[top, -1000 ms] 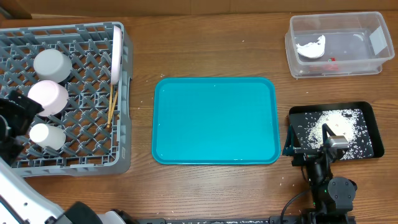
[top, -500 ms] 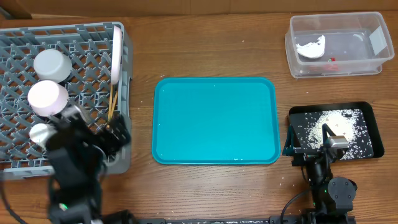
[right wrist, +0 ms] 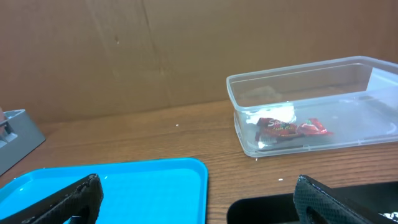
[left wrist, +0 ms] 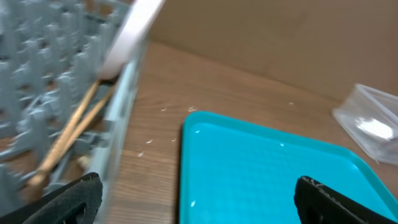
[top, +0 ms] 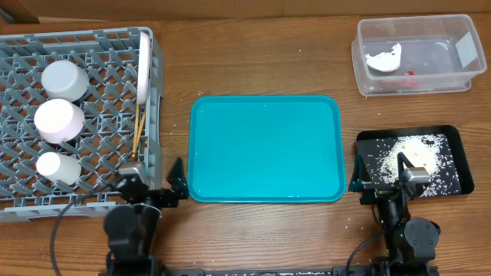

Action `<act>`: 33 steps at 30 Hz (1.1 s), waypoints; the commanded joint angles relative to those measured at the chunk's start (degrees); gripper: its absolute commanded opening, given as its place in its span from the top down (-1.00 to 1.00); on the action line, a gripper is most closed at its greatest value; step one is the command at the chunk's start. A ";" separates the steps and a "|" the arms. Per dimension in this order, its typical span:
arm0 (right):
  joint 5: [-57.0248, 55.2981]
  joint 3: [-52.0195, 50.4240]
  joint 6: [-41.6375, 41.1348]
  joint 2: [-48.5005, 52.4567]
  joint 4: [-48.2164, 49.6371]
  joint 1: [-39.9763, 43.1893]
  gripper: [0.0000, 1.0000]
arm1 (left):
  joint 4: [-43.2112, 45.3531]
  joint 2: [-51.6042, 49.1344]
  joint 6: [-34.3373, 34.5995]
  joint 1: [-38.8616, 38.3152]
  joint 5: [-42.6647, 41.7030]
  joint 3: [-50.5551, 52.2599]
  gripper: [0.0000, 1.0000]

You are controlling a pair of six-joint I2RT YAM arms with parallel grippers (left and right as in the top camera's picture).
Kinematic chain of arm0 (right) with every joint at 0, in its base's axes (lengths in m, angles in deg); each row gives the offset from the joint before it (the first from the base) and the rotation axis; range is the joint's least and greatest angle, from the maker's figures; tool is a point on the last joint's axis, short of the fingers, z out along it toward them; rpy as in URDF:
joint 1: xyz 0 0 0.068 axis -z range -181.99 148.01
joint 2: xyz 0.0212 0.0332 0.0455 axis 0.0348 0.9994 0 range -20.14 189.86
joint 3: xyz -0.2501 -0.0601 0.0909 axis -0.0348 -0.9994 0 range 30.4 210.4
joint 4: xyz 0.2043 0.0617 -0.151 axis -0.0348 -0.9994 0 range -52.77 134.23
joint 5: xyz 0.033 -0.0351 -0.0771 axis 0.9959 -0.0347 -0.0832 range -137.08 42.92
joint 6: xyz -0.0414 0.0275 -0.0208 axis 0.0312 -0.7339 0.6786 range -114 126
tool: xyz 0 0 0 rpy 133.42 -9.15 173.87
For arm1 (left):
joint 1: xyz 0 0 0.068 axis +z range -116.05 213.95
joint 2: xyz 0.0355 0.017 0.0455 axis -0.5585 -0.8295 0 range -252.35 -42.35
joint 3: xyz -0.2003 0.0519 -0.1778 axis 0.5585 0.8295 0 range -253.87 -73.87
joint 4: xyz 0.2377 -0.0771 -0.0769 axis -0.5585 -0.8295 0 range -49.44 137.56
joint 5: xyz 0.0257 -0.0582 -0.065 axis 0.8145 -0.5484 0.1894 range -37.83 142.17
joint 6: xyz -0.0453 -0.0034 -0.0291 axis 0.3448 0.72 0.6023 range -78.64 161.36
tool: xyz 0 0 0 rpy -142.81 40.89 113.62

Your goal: Sort waste into correct bins and load items into the dishwasher

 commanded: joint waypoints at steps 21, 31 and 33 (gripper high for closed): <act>-0.52 -0.55 0.24 -0.57 0.37 -0.48 -1.00 | -1.86 13.35 -21.90 -4.66 7.58 3.50 -1.00; -0.52 -0.55 0.26 -0.57 0.37 -0.48 -0.99 | -1.99 13.33 -20.31 -4.59 7.78 3.50 -1.00; -0.52 -0.55 0.24 -0.57 0.37 -0.48 -1.00 | -1.86 13.33 -20.55 -4.57 7.74 3.50 -1.00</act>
